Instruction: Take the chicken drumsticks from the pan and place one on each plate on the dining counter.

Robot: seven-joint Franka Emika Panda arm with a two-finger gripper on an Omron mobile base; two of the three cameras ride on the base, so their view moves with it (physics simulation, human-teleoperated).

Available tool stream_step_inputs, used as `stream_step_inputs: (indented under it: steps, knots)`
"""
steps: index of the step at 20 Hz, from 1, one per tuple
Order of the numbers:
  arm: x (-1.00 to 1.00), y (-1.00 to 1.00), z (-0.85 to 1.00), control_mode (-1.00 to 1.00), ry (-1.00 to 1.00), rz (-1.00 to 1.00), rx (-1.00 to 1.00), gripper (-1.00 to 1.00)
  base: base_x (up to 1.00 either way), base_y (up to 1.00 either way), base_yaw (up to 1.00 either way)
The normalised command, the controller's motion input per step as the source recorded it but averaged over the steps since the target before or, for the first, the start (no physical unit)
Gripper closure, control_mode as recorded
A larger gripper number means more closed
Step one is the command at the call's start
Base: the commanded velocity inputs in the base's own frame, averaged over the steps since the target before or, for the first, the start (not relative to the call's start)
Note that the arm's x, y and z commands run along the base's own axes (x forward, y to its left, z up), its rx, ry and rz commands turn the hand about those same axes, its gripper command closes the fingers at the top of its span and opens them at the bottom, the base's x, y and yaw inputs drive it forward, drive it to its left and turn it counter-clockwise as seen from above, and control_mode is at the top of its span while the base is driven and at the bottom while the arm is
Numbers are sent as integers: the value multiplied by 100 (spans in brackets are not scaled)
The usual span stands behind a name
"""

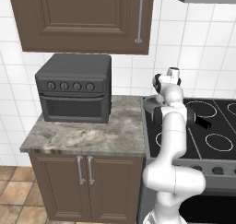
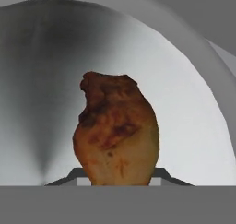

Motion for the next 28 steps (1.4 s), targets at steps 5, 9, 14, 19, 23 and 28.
stream_step_inputs:
  steps: [5, 9, 14, 19, 23, 28]
  knots:
    - [-15, 0, -5, -100, 0, 0, 0, 100, 0, 0, 0]
    - [-19, -7, 39, -100, -2, 0, 8, 100, 0, 0, 0]
    - [-76, -2, 64, -100, -25, -1, 4, 100, 0, 0, 0]
    - [-92, 42, 14, -100, -23, -1, -1, 100, 0, 0, 0]
    - [-82, 77, -8, -100, -12, 0, -9, 100, 0, 0, 0]
    - [-91, 73, -12, -100, -16, 0, -11, 100, 0, 0, 0]
